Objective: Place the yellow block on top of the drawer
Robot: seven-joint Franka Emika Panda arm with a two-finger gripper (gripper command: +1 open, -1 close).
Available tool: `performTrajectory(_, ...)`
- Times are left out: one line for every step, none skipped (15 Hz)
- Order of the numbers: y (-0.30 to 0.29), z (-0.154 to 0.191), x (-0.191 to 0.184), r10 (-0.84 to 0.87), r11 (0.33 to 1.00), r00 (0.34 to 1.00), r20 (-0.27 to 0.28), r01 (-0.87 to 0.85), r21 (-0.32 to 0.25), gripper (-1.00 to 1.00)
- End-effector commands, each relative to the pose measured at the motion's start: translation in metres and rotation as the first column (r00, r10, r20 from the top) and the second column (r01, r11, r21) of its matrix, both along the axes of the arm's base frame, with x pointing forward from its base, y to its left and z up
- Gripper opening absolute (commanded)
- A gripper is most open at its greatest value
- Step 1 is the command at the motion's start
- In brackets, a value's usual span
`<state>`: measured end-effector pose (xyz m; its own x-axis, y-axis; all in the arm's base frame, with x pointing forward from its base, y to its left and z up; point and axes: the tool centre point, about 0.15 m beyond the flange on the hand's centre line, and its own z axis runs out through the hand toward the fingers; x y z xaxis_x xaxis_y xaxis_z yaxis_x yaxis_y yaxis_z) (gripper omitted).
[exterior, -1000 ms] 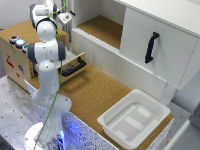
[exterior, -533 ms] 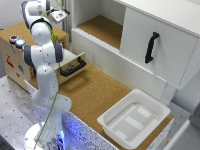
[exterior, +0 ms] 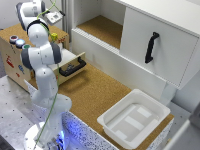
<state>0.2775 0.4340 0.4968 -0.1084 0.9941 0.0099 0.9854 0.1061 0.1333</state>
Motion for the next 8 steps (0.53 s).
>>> performTrajectory(-0.006, -0.005, -0.012, -0.008, 0.999, 0.999, 0.034, 0.006, 0.049, 1.00)
performTrajectory(-0.006, -0.005, -0.012, -0.008, 0.999, 0.999, 0.034, 0.006, 0.049, 1.00)
performTrajectory(-0.006, -0.005, -0.012, -0.008, 0.999, 0.999, 0.034, 0.006, 0.049, 1.00)
performTrajectory(-0.006, -0.005, -0.012, -0.008, 0.999, 0.999, 0.034, 0.006, 0.049, 1.00)
performTrajectory(-0.006, -0.005, -0.012, -0.008, 0.999, 0.999, 0.034, 0.006, 0.049, 1.00)
performTrajectory(-0.001, 0.002, -0.004, -0.001, 1.000, 1.000, 0.008, 0.001, 0.000, 1.00)
performTrajectory(0.002, 0.000, -0.006, 0.005, 1.000, 1.000, -0.013, -0.005, 0.020, 1.00)
performTrajectory(0.010, 0.003, -0.013, 0.001, 1.000, 1.000, -0.012, -0.001, 0.015, 1.00)
